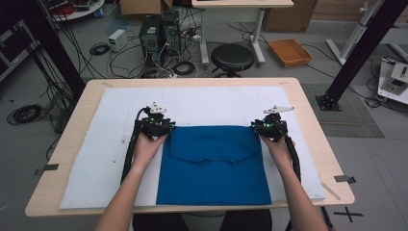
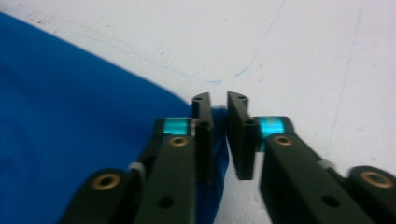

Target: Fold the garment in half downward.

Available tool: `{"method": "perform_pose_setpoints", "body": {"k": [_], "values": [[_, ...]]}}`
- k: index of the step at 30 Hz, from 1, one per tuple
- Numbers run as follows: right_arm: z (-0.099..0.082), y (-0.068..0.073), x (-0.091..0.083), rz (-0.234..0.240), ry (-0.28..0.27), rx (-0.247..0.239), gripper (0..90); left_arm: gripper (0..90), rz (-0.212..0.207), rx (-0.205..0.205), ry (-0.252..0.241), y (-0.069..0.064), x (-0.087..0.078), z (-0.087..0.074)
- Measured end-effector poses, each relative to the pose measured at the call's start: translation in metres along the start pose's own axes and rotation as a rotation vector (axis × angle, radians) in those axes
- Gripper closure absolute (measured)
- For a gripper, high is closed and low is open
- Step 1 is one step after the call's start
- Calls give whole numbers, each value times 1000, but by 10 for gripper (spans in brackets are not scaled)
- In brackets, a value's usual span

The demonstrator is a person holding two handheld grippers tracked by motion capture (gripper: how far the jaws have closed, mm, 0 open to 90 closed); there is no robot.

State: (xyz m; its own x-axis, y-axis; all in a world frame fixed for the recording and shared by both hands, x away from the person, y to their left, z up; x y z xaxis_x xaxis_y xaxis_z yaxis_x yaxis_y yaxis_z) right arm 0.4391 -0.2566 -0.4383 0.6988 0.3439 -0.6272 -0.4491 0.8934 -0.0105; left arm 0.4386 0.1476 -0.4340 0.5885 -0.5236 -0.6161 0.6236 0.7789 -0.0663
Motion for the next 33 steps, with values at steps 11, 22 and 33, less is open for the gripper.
{"method": "perform_pose_setpoints", "body": {"k": [11, 22, 33], "values": [[-17, 17, -46, -10, -65, 20, 578, 542, -84, -62, -92, -33, -48, -29], [-55, 26, -60, 59, -55, 113, 607, 678, -155, -210, 4, -41, -43, -56], [-60, 23, -59, 71, -47, 130, 609, 758, -198, -291, 36, -43, -40, -57]]}}
Point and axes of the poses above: each handheld gripper's, and its own axes: x roughly forward along the jaws, z roughly out of its top, y roughly to its left, the point moved 2 cm from there along x, roughly forward along the jaws, and after that the axes turned 5 degrees about -z, right-handed, at the moved point
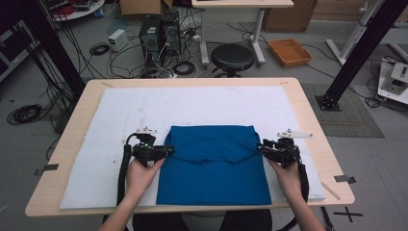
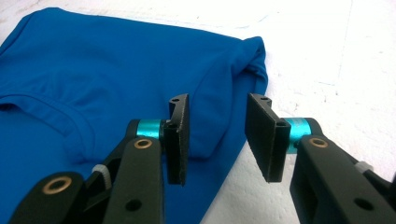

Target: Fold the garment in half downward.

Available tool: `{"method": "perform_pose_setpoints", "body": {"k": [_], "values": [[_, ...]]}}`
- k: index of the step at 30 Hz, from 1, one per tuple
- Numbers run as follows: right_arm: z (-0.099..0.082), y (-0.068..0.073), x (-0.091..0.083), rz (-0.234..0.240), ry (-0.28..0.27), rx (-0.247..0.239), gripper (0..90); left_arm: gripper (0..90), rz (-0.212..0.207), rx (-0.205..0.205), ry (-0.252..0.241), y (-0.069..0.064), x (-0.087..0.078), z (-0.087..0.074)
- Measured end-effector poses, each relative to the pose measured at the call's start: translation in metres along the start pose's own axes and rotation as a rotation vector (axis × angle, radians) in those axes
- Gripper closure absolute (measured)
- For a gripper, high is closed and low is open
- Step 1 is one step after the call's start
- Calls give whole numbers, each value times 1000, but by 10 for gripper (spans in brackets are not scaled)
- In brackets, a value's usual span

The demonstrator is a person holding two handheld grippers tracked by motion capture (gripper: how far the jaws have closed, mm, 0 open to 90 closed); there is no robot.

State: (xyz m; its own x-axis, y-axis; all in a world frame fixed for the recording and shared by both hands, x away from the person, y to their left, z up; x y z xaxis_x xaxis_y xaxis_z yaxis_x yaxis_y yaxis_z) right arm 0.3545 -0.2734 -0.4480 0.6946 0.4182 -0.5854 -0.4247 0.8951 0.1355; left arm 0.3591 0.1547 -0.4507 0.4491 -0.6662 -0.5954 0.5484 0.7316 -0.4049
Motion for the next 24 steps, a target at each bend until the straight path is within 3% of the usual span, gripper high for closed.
{"method": "perform_pose_setpoints", "body": {"k": [8, 12, 21, 22, 23, 24], "values": [[-1, 2, 2, 4, 11, -2, 630, 814, 3, 7, 15, -1, 2, -1], [-3, 0, 1, 15, 22, 25, 642, 841, 14, 9, 16, 1, 3, -1], [-6, 2, 10, 6, 61, 7, 654, 787, 35, 31, 34, -1, 4, -3], [-7, 3, 12, 7, 71, 0, 674, 806, 35, 40, 39, -2, 4, -3], [-8, 7, 15, 14, 88, -23, 769, 859, 32, 44, 35, -2, 4, -3], [-9, 8, 15, 16, 89, -35, 807, 874, 30, 43, 28, -2, 4, -3]]}}
Point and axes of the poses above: each handheld gripper's, and its own axes: x roughly forward along the jaws, z roughly out of its top, y roughly to its left, the point moved 2 cm from there along x, roughly forward along the jaws, and after that the axes turned 5 degrees about -z, right-handed, at the moved point
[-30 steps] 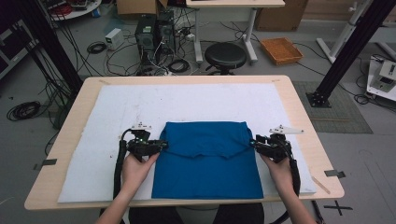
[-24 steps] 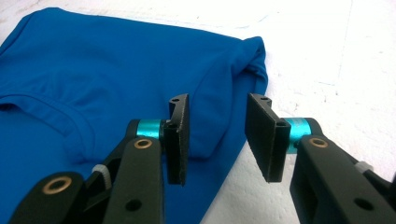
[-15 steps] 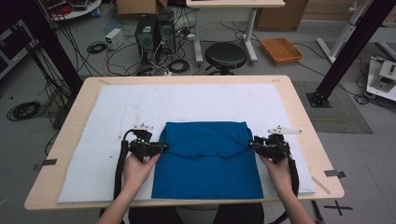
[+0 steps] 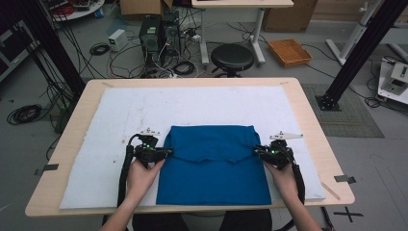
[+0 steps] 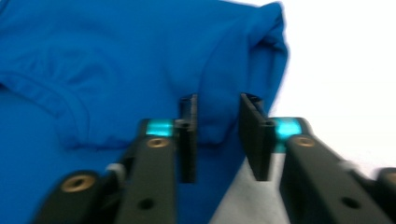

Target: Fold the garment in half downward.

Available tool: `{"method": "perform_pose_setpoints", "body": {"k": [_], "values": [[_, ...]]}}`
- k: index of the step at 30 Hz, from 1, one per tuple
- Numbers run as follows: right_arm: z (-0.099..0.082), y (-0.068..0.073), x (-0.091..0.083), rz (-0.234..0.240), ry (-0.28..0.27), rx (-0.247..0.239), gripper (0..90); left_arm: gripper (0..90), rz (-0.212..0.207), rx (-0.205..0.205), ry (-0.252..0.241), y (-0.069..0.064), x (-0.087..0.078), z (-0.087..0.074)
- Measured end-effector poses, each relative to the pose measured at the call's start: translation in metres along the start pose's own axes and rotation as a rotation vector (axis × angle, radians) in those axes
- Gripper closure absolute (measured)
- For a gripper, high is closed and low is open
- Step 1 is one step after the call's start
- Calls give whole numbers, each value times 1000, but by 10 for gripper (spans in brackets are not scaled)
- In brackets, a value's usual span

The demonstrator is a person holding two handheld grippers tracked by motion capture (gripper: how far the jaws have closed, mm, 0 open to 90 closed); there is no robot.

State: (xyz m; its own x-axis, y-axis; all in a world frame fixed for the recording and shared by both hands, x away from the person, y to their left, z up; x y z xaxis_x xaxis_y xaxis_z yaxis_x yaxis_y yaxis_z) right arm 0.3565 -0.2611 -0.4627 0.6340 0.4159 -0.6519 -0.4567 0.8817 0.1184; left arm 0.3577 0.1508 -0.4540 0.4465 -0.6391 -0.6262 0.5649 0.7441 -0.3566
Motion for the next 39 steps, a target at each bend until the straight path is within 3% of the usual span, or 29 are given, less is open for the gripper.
{"method": "perform_pose_setpoints", "body": {"k": [3, 13, 20, 23, 30, 39], "values": [[1, 3, -1, 6, -9, -19, 868, 882, -5, 0, -5, 0, -2, 0], [3, 5, -17, 29, -41, -16, 874, 884, -47, 15, -49, -6, -17, 5], [2, 12, -33, 64, -47, -27, 877, 884, -77, 42, -50, -16, -32, 7], [-4, 18, -48, 105, -53, -23, 877, 883, -99, 50, -42, -24, -40, 1], [-19, 29, -72, 147, -63, -22, 877, 884, -150, 66, -29, -45, -62, -16], [-46, 47, -98, 177, -61, -51, 876, 883, -165, 96, -6, -65, -82, -45]]}}
Point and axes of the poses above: each handheld gripper's, and its own axes: x roughly forward along the jaws, z roughly out of its top, y roughly to its left, the point moved 2 cm from there along x, roughly forward along the jaws, and after that the axes turned 5 degrees about -z, right-handed, at the moved point
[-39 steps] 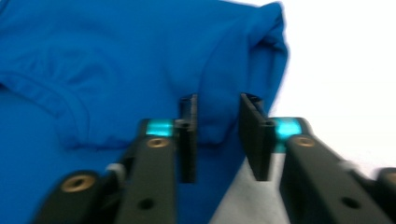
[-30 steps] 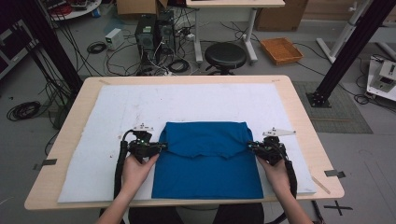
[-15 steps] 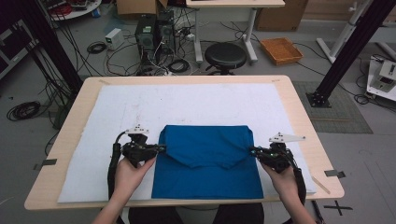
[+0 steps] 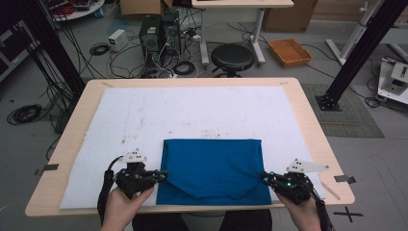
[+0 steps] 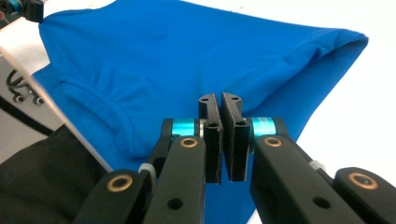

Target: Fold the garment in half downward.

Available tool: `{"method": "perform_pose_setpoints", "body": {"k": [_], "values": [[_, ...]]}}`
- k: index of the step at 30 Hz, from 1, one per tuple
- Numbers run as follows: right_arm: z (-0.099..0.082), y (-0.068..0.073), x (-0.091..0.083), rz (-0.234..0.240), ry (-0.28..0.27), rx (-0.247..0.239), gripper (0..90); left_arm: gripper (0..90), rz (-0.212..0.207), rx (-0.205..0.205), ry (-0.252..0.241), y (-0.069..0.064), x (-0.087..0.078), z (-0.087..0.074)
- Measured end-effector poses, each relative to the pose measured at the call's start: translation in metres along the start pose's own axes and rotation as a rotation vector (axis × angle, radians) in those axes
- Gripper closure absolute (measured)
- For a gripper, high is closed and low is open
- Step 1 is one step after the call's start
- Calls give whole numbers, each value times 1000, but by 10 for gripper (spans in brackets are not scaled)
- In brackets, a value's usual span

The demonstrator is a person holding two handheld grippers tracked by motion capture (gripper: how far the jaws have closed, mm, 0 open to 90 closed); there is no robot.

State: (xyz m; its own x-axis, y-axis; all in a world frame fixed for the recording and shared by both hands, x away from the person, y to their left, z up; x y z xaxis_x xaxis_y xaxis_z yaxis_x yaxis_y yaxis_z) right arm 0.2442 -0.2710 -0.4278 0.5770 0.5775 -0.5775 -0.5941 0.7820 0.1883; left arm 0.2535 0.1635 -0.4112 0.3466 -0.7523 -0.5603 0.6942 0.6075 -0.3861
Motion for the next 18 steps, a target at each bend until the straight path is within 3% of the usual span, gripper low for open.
{"method": "perform_pose_setpoints", "body": {"k": [5, 12, 15, 18], "values": [[-10, 8, -6, -4, 6, -20, 875, 883, 0, 1, 26, -4, -2, -12], [-17, 9, -5, -17, 26, -30, 855, 882, 45, 12, 55, -1, 4, -26], [-19, 8, -3, -42, 29, -38, 773, 751, 80, 40, 72, 0, 6, -29], [-17, 6, -4, -54, 21, -38, 767, 698, 124, 71, 51, 0, 5, -26]]}}
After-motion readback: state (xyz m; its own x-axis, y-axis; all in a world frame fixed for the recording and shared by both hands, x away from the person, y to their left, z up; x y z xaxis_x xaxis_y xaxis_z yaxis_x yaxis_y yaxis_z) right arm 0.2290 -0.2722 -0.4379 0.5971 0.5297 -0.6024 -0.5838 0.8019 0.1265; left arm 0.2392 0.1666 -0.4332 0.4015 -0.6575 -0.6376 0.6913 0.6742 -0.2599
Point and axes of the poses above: each handheld gripper's, and its own axes: x roughly forward along the jaws, z roughly out of its top, y roughly to its left, the point moved 2 cm from there along x, roughly forward along the jaws, and after that the axes turned 5 degrees about -z, right-handed, at the moved point
